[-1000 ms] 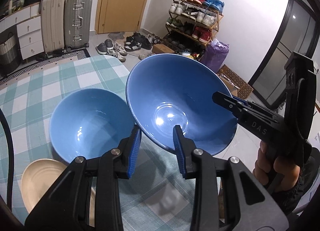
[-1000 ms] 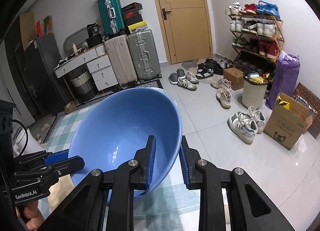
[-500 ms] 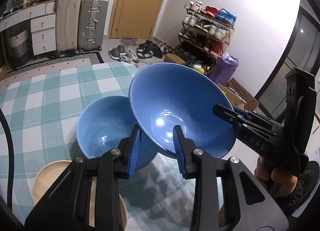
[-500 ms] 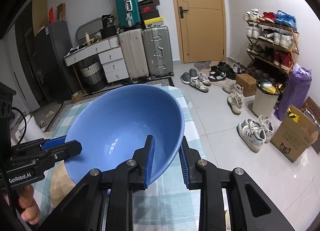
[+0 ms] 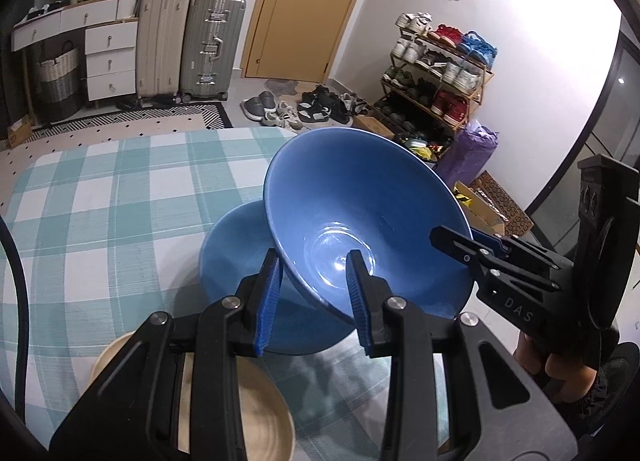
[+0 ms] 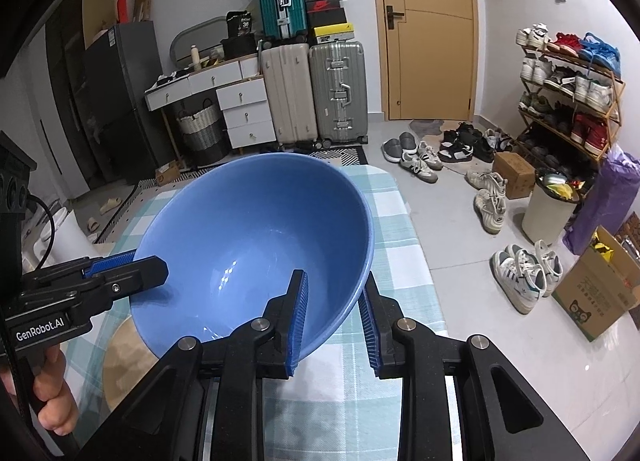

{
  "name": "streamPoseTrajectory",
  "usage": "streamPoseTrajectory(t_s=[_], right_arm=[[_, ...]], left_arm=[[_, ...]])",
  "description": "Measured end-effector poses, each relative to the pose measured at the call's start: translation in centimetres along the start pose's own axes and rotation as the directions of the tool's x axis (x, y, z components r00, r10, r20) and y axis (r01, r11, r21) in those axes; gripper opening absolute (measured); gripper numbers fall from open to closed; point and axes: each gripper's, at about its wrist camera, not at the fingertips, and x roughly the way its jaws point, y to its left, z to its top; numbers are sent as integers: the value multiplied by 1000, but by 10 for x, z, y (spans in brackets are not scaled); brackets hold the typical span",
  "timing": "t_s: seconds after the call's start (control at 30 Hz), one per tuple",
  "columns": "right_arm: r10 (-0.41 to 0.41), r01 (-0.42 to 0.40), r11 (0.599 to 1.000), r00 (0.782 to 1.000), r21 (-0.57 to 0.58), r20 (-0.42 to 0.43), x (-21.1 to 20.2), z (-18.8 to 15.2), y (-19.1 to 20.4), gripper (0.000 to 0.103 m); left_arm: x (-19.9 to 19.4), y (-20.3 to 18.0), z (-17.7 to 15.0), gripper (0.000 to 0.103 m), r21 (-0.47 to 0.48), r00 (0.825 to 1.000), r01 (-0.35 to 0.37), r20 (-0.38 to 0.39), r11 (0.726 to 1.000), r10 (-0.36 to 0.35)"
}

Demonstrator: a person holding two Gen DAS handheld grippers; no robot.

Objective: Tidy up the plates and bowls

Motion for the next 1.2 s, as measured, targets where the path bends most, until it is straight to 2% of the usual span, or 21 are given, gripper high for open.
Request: streamPoseTrajectory(t_s=[0.5, 1.2], right_arm=[[17, -18, 1000, 999, -21, -48, 38, -4, 19, 26], [17, -19, 1000, 993, -18, -117, 85, -18, 25, 26]], left_arm=[[15, 23, 1, 29, -35, 999, -36, -10, 999, 36], [63, 62, -13, 29, -49, 995, -80, -65, 996, 77]])
